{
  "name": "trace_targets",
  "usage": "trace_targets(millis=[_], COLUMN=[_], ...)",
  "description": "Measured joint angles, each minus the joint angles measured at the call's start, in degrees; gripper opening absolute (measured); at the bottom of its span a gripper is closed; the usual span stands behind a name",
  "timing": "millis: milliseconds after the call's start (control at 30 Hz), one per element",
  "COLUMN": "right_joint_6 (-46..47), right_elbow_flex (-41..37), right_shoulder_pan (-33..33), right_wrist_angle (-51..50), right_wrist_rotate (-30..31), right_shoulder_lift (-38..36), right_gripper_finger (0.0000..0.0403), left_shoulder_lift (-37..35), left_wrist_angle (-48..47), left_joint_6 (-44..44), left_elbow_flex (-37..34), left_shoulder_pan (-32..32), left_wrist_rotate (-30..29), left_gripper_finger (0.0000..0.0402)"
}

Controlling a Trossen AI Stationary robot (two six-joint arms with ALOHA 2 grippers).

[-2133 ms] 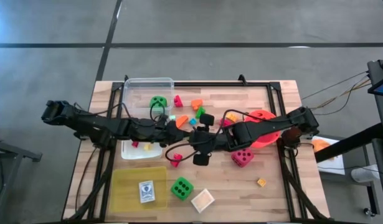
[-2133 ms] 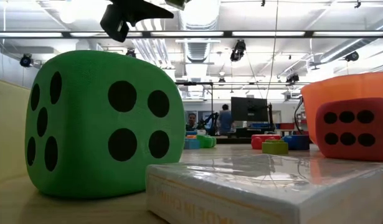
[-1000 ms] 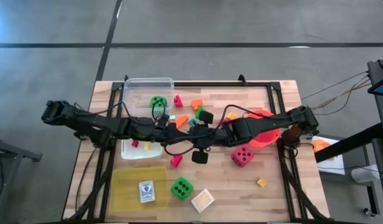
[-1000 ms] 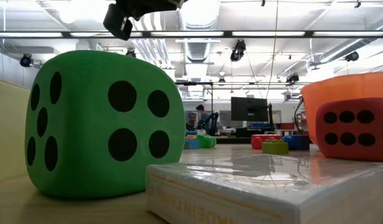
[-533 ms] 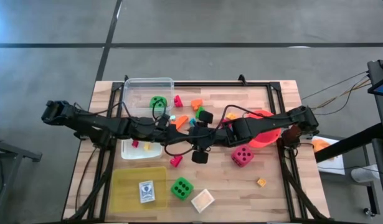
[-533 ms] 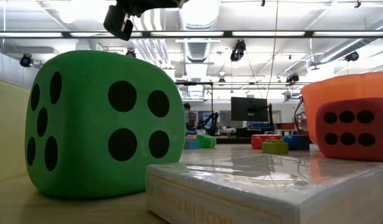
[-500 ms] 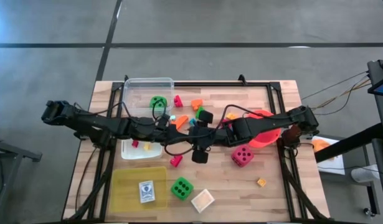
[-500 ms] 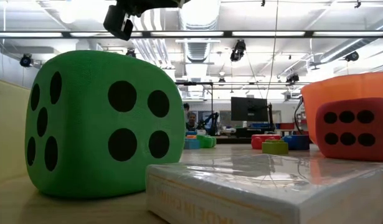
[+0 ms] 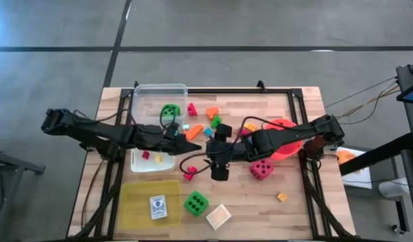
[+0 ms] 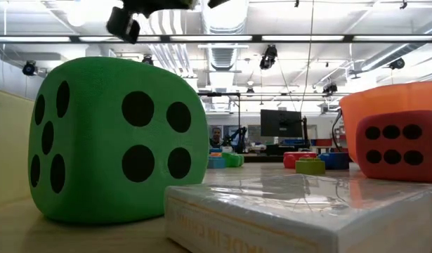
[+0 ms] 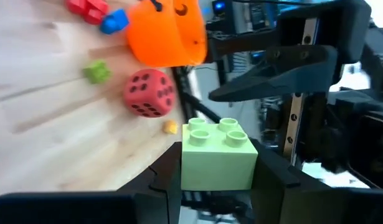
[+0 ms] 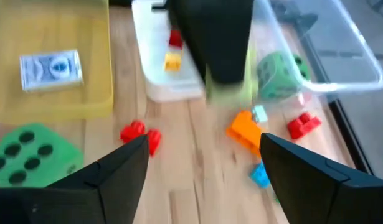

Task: Pick & Place Toys
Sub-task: Put the light green game piece into the white bin

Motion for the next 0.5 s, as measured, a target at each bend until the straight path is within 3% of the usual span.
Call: trace_targets(millis=[133,367,500], right_joint_6=[2.6,8.4,9.6], right_elbow_flex=[0.0,0.0,0.0], right_shoulder_pan=[0.2,0.1,0.1], right_wrist_angle=[-3.7,-7.7,-7.9], right_wrist_rotate=[0.1,2.5,4.6], right_shoulder_lift=[0.0,0.0,0.0], right_gripper_finger=[0.0304,0.0304,0.0304], left_shoulder_lift=[-4.4,-7.5,-7.2], left_wrist_angle=[-13.9,-51.4,-61.3], left_joint_6=[1.3,-5.6,-8.6], left_elbow_flex=[0.0,0.0,-0.1], left_shoulder_pan=[0.7,0.8,0.8], left_wrist_rotate=[-0.7,-3.6,-4.0], left_gripper_finger=[0.0122,0.0122,0.0122])
